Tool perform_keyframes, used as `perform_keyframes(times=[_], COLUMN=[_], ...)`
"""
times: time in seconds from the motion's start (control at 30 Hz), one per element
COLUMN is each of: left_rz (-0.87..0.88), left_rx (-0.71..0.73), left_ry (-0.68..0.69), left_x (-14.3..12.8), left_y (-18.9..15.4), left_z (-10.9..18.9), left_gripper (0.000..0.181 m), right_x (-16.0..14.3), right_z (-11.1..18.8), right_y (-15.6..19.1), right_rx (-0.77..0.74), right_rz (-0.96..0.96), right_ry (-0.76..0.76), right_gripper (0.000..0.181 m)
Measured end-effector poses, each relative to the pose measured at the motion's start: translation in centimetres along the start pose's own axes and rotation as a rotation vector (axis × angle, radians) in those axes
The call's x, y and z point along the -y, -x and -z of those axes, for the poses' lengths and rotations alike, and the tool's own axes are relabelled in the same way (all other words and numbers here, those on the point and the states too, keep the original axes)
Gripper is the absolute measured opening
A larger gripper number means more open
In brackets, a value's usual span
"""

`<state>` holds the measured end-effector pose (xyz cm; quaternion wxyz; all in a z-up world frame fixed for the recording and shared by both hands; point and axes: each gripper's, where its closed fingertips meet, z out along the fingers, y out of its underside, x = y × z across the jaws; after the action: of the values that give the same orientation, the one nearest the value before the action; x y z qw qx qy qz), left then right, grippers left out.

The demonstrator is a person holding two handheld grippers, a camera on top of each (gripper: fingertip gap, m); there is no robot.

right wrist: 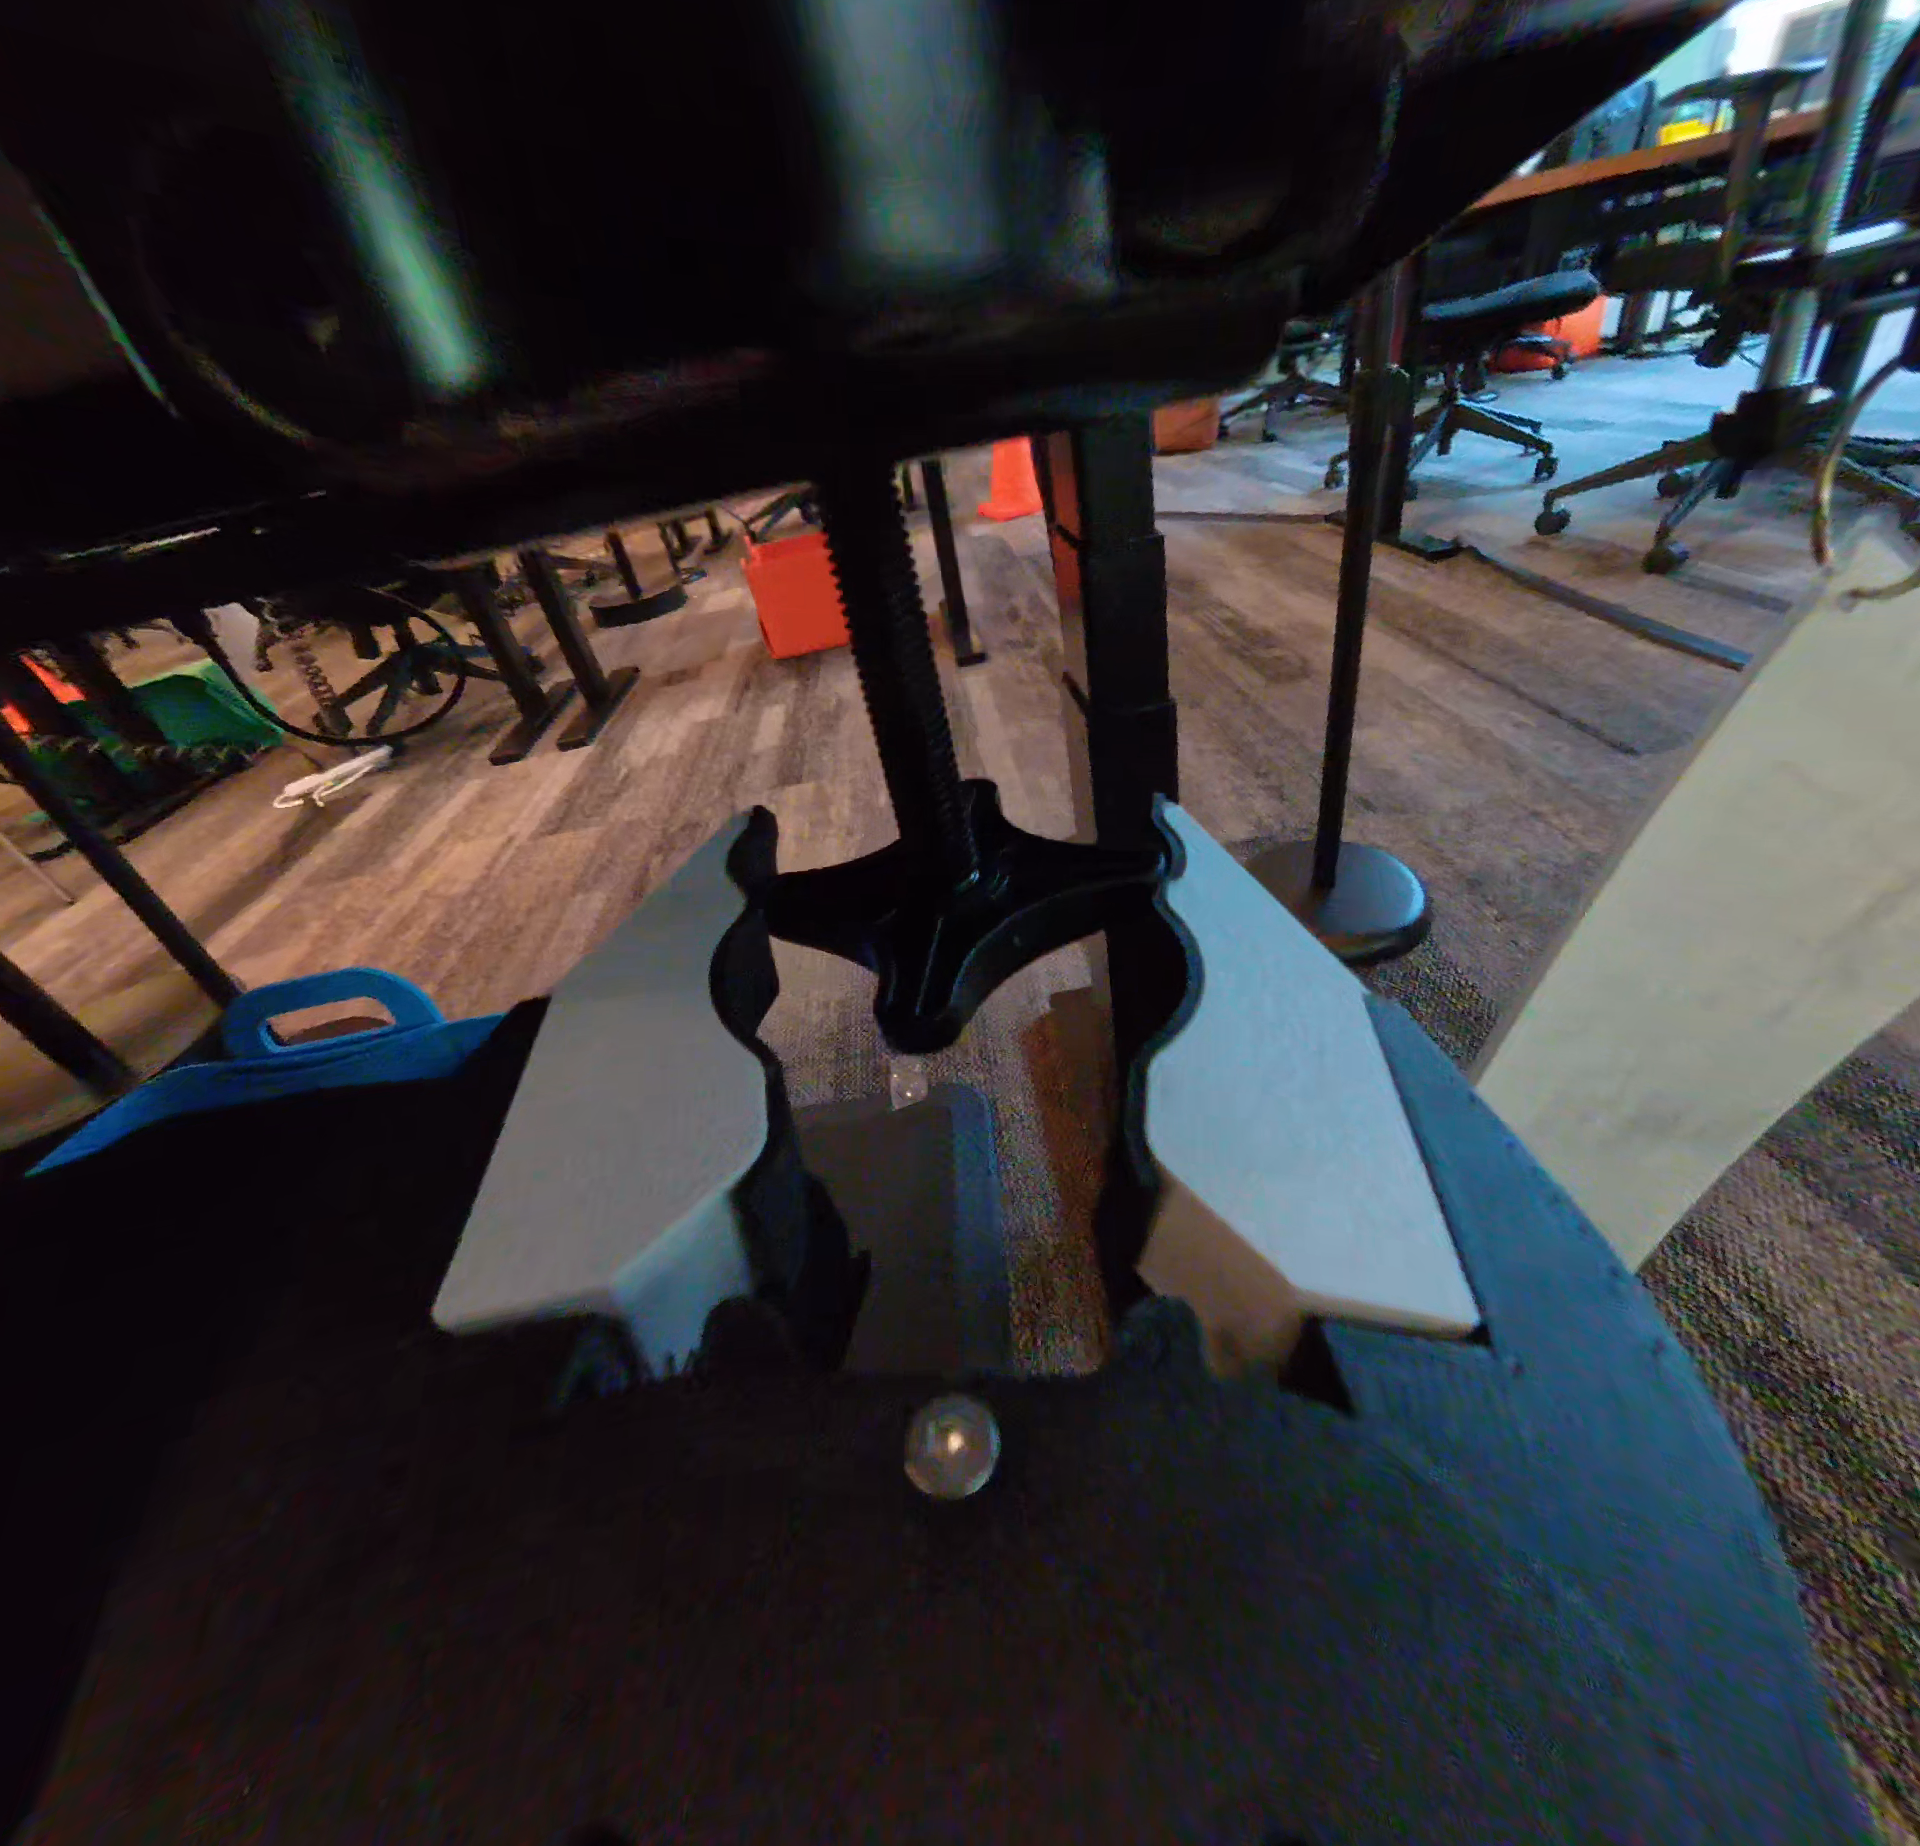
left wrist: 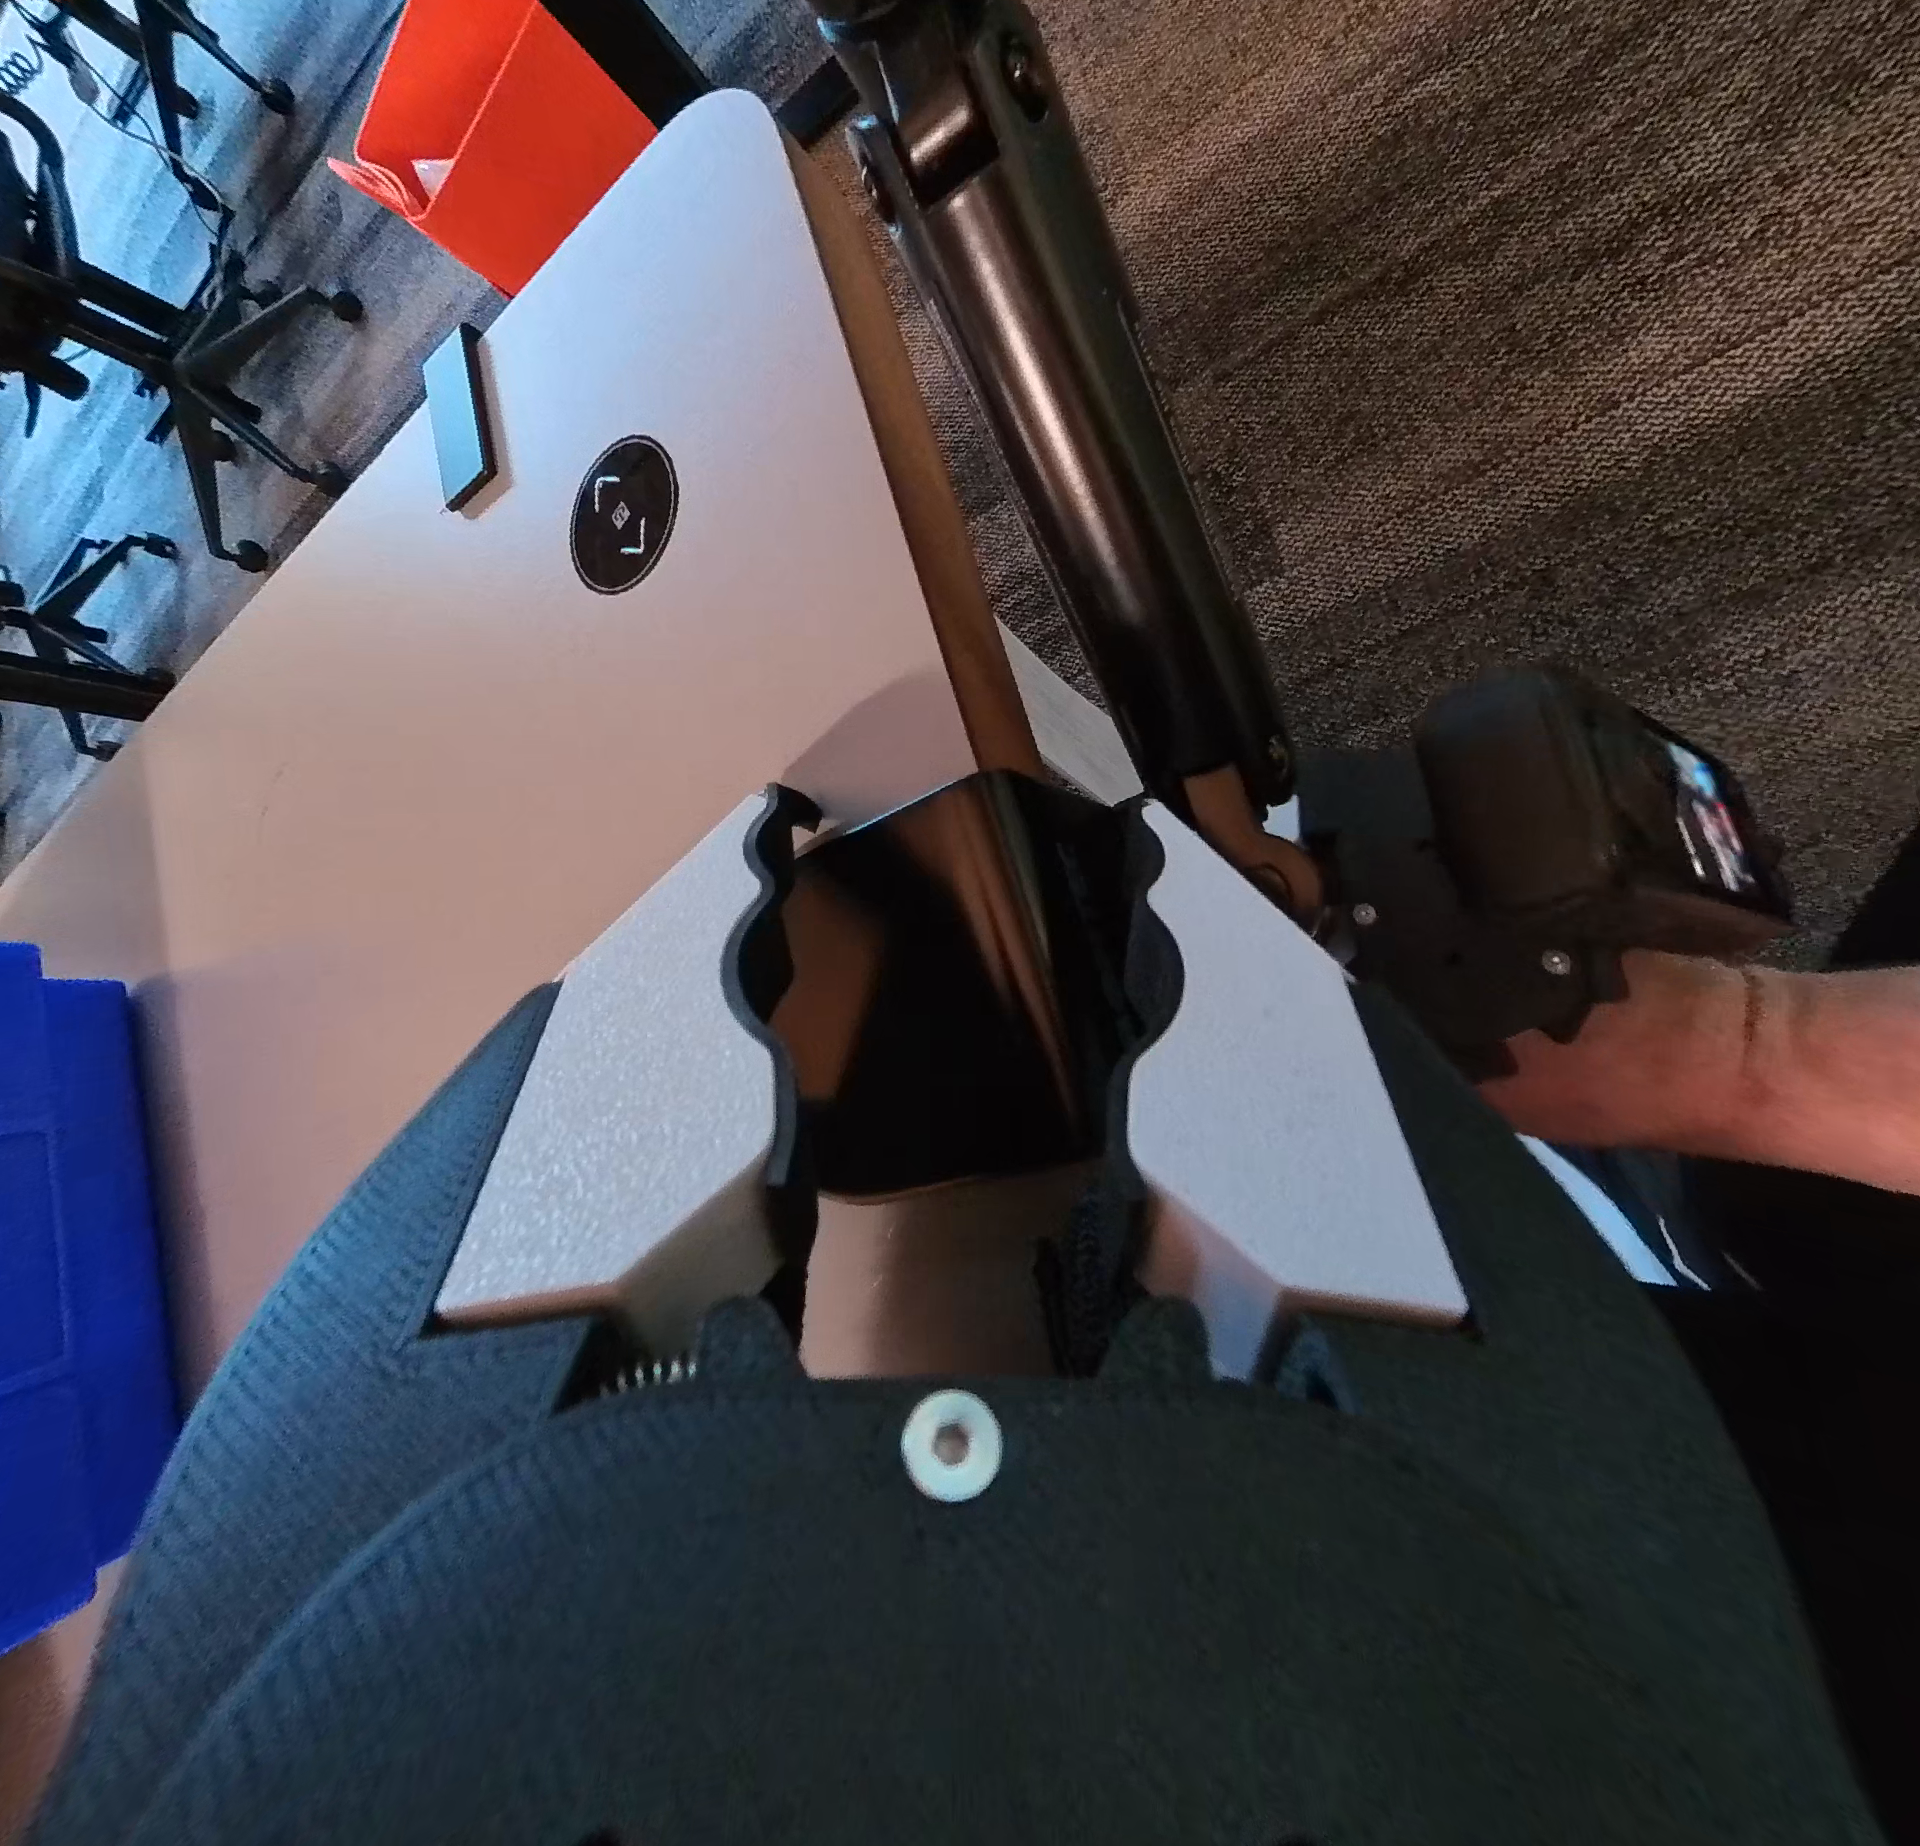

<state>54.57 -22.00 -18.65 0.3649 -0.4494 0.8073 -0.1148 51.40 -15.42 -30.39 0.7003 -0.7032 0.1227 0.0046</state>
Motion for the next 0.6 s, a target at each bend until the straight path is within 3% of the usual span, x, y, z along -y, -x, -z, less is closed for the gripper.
perform_keyframes(times=[0.5,0.53,0.6], left_rz=[0.01,0.011,0.012], left_rx=[0.008,0.008,0.007], left_ry=[0.002,0.002,0.0], left_x=[0.0,0.0,0.1], left_y=[0.1,0.1,0.1], left_z=[0.0,0.0,0.0], left_gripper=[0.059,0.059,0.058], right_x=[0.1,0.2,-0.2], right_z=[0.9,1.1,1.4], right_y=[0.6,0.7,3.0], right_rx=[0.225,0.278,0.547], right_rz=[-0.029,-0.049,-0.152], right_ry=[0.06,0.069,0.122], right_gripper=[0.067,0.067,0.043])
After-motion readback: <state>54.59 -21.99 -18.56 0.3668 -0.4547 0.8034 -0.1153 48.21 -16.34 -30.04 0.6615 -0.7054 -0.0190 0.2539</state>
